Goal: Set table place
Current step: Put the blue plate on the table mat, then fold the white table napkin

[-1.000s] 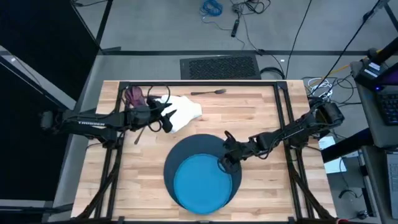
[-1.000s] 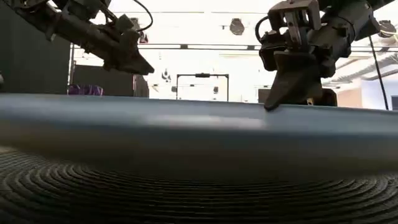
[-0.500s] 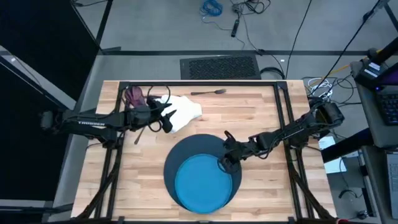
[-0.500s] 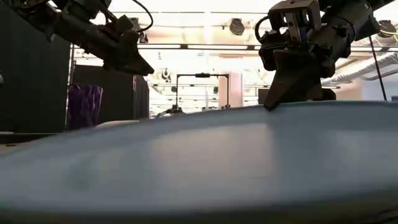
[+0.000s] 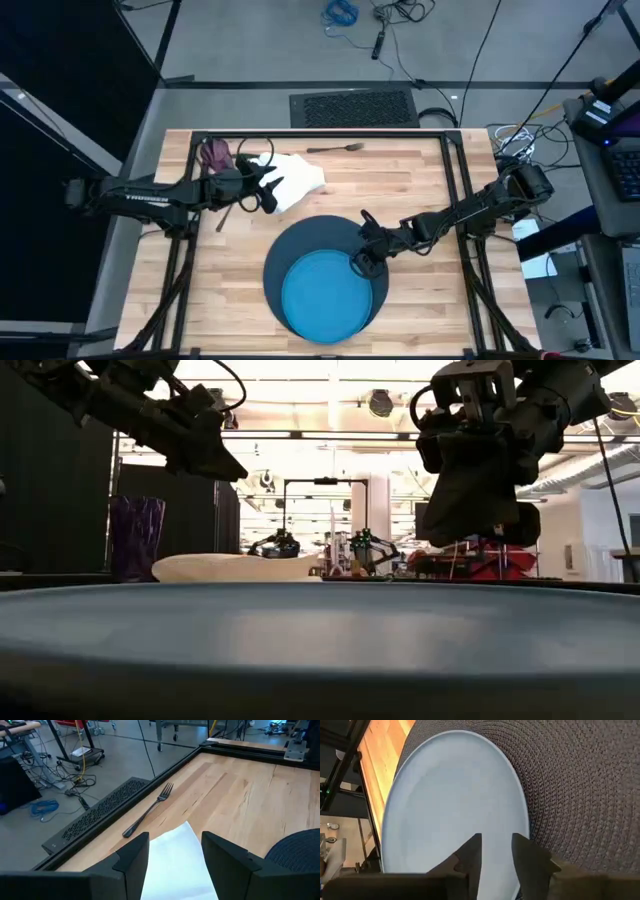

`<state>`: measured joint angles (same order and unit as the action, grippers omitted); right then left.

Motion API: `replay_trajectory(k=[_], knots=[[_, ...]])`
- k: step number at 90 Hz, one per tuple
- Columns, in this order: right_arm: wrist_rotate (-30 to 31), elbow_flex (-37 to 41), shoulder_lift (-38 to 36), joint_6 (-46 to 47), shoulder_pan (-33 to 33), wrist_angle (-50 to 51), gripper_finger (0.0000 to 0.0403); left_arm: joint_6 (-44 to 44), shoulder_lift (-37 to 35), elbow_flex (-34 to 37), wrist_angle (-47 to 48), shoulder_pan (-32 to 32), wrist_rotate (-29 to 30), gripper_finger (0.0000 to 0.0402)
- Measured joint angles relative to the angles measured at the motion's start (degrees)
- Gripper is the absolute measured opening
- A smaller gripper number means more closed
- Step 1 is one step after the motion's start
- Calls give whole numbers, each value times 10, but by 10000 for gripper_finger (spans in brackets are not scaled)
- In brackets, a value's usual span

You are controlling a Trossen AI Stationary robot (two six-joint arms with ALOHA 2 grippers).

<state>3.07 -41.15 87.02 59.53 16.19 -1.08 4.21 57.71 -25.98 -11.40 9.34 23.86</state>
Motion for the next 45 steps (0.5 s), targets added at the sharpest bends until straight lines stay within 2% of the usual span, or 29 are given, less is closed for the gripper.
replay_trajectory(k=[16,33,45], knots=[[39,0,0,-54,-21,0,105,0,0,0,0,0,0,169],[75,0,0,-135,-76,-8,105,0,0,0,0,0,0,169],[126,0,0,-153,-118,-9,105,0,0,0,0,0,0,169]])
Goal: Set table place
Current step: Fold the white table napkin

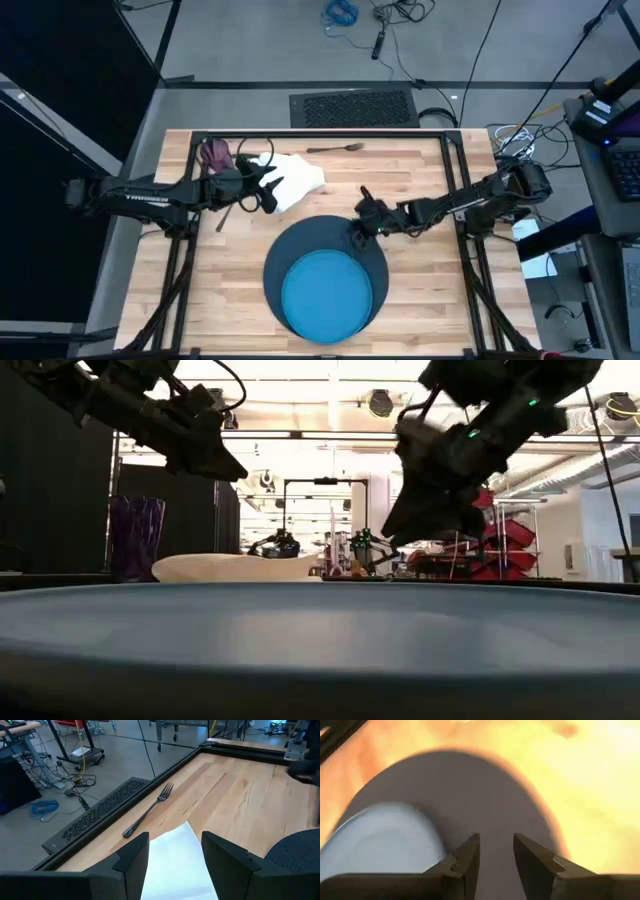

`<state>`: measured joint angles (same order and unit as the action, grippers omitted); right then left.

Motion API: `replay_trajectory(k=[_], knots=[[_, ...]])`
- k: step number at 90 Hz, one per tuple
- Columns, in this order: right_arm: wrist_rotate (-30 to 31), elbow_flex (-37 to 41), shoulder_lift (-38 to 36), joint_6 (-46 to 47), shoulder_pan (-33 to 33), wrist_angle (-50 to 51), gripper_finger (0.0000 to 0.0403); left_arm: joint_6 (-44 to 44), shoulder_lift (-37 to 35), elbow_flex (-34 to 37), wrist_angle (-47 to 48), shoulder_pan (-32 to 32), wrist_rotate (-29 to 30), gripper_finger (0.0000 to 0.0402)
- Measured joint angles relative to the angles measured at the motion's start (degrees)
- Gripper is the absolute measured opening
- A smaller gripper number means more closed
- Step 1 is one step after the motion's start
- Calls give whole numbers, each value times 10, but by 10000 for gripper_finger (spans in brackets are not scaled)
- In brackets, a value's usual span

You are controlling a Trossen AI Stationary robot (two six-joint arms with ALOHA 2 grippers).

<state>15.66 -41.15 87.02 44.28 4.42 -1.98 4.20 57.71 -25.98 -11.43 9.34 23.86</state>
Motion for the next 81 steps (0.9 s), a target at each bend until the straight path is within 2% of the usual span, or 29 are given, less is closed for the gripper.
replay_trajectory(k=[8,27,45,54,69,81], knots=[[24,0,0,-10,-20,0,105,0,0,0,2,0,0,169],[21,0,0,-53,-59,-12,105,0,0,0,9,0,0,169],[20,0,0,-272,-77,-114,105,-9,5,0,3,0,-27,169],[23,0,0,-366,-87,-148,105,-61,25,0,-35,3,-42,169],[23,0,0,-449,-131,-204,105,-174,74,0,-180,28,-42,169],[18,0,0,-482,-169,-241,105,-158,98,-7,-224,60,-42,169]])
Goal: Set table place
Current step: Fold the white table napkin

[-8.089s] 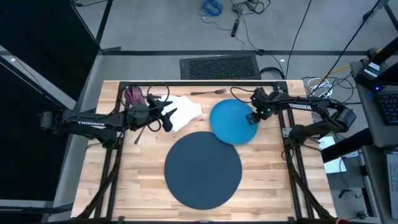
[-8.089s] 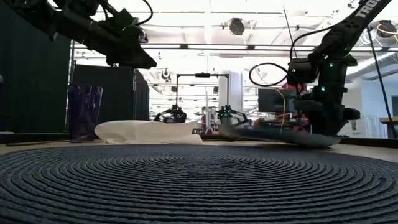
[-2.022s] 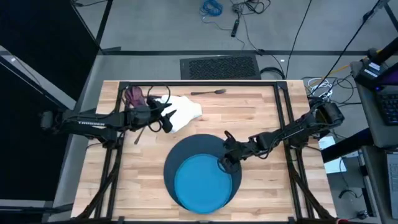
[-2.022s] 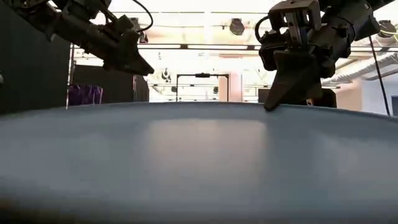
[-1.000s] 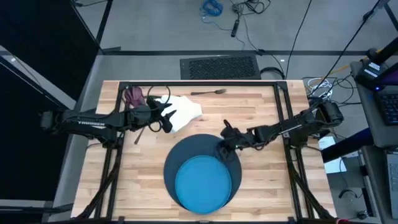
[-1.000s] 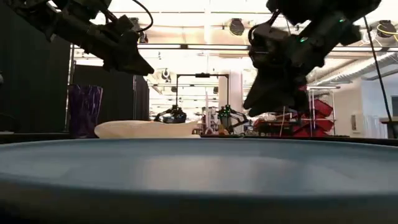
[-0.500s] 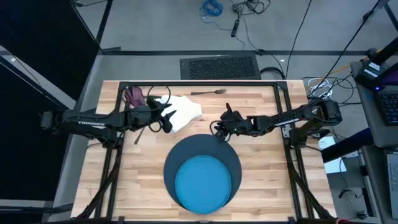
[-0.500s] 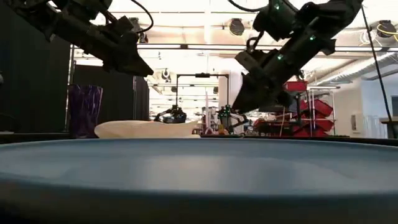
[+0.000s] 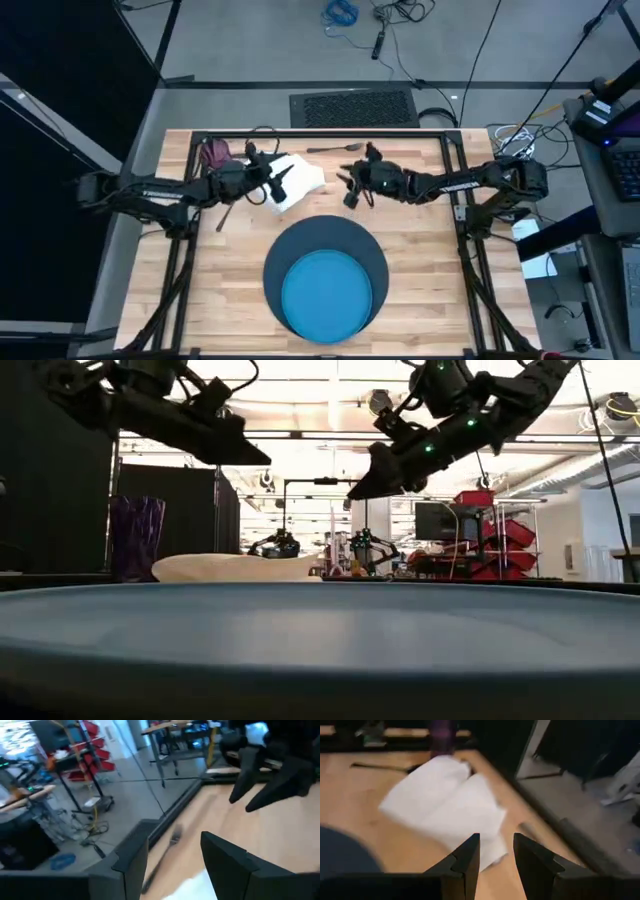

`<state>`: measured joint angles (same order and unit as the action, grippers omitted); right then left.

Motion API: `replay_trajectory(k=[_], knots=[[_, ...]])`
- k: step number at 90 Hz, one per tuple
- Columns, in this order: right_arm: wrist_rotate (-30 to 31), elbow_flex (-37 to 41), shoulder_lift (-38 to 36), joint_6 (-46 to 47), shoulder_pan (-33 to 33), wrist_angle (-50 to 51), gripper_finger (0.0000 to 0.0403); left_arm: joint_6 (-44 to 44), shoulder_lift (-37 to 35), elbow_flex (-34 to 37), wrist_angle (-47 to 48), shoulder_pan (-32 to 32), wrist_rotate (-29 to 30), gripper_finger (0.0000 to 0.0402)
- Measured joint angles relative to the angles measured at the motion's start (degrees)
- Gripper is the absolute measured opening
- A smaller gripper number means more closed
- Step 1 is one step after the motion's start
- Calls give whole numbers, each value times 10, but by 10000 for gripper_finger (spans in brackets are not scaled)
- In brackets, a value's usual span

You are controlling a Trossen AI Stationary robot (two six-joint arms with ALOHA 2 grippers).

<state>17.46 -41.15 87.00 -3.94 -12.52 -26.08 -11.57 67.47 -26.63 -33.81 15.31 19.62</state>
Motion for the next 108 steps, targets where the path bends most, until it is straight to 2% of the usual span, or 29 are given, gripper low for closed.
replay_trajectory(k=[18,25,32,44,54,72,87,99,108], knots=[[-58,0,0,2,-51,9,105,95,7,-2,47,56,-17,169],[-54,0,0,4,-61,11,109,118,7,-2,73,72,-46,169],[-52,0,0,4,-67,10,117,126,7,-2,95,76,-49,169],[-13,0,0,8,-67,10,129,127,7,-2,107,73,-49,169],[-18,0,0,37,-67,10,129,128,7,-2,106,66,-52,169],[-164,0,0,45,-84,-13,130,128,7,-2,105,55,-83,169],[-323,0,0,45,-104,10,130,108,7,-2,107,52,-191,169],[-366,0,0,29,-101,67,130,95,12,-2,140,51,-256,169],[-364,0,0,27,-98,86,130,96,29,-2,162,44,-267,169]])
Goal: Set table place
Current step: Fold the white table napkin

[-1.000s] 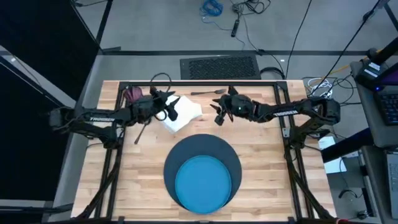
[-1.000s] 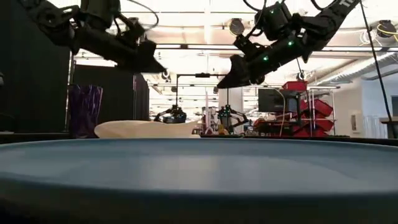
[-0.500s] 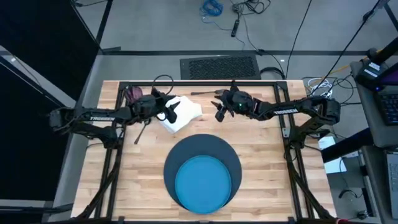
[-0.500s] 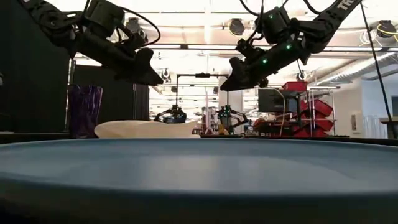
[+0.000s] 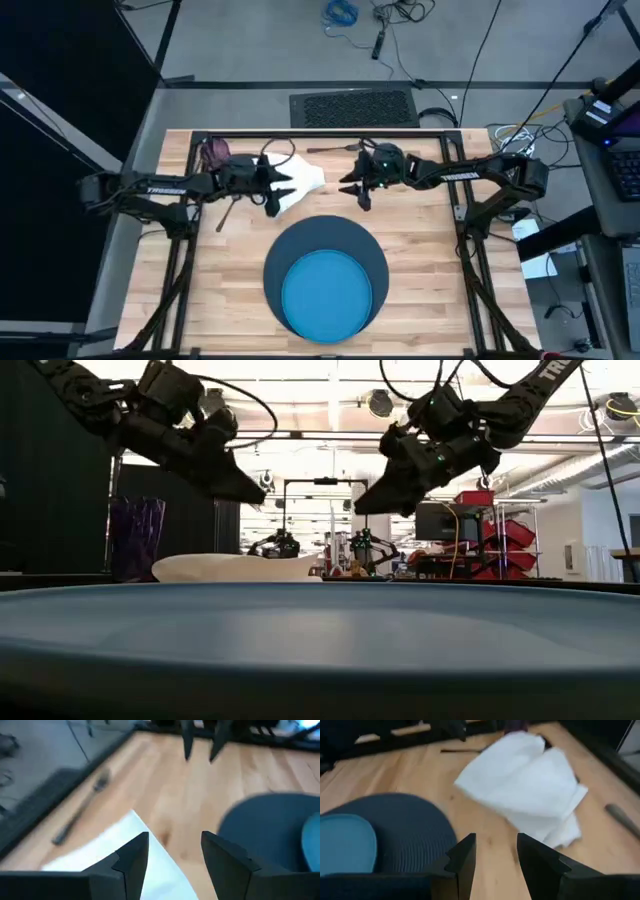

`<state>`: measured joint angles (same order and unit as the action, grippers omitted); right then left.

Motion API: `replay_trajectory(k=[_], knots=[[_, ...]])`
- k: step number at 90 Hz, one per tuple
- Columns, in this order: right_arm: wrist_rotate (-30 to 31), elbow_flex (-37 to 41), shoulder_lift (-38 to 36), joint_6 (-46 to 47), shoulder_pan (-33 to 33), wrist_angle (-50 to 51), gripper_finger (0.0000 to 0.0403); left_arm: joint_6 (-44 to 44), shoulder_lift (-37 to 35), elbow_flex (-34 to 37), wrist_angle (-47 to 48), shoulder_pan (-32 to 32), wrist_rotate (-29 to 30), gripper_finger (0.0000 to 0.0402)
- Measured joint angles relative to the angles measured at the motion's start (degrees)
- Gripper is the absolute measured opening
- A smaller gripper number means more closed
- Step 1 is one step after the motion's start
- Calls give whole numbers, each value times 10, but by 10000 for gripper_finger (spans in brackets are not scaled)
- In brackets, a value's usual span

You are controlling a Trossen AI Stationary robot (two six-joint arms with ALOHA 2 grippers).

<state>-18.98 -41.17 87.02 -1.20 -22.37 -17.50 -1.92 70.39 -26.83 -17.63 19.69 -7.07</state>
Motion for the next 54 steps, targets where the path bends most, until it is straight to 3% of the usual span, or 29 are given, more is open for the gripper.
replay_trajectory(k=[26,32,43,54], knots=[[26,0,0,0,-4,-16,130,60,53,-10,-7,-88,22,169],[26,0,0,-1,-8,-16,130,59,53,-24,6,-114,73,169],[25,0,0,-1,-17,-20,130,30,53,-51,81,-152,218,169],[24,0,0,-1,-24,-22,130,40,52,-76,116,-170,249,169]])
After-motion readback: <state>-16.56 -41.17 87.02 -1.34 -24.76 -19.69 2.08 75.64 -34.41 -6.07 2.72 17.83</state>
